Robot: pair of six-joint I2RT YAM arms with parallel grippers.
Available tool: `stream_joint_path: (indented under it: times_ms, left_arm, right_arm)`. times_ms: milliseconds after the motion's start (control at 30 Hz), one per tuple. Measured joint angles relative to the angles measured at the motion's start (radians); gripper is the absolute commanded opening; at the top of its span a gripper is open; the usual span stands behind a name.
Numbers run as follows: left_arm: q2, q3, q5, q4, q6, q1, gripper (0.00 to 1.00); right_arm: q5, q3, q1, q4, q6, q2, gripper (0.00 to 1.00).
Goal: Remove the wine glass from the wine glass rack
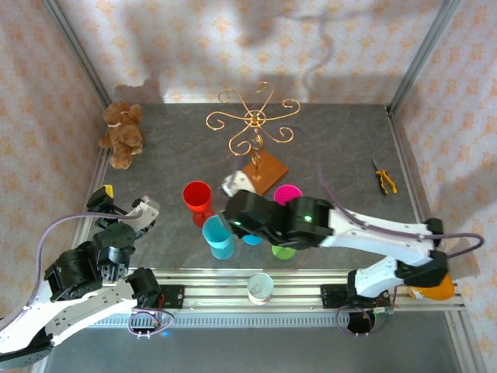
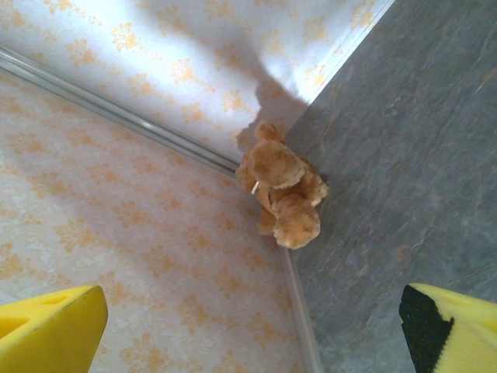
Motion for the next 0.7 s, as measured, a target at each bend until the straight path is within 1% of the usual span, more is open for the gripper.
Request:
stream_joint_path:
  times_ms: [33,200,267,367,400,533,600,700]
  left_arm:
    - [0.002,0.005,0.010,0.001,-0.010,0.000,0.99]
    - [0.024,0.050,0.044,0.011,-0.072,0.000,0.99]
    - [0.048,0.079,0.051,0.013,-0.114,0.000,0.99]
    - [0.097,0.112,0.072,0.018,-0.182,0.000,0.99]
    - [0.112,0.114,0.077,0.027,-0.208,0.000,0.99]
    - [0.121,0.097,0.096,0.080,-0.285,0.000,0.99]
    - [0.107,0.078,0.097,0.124,-0.322,0.000,0.99]
    - [0.089,0.046,0.097,0.177,-0.374,0.000,1.00]
  right_arm:
    - [0.031,-0.067,0.000,0.003,0.036,-0.064,0.43]
    - [0.132,-0.204,-0.002,-0.021,0.174,-0.207,0.45]
    - [0.177,-0.250,-0.002,-0.039,0.220,-0.253,0.49]
    - [0.235,-0.330,-0.006,-0.054,0.262,-0.334,0.51]
    - [0.248,-0.356,-0.014,-0.054,0.272,-0.368,0.53]
    - [0.290,-0.454,-0.077,-0.051,0.293,-0.496,0.63]
    - [0.299,-0.486,-0.120,-0.042,0.290,-0.546,0.64]
    - [0.283,-0.537,-0.230,-0.023,0.265,-0.606,0.66]
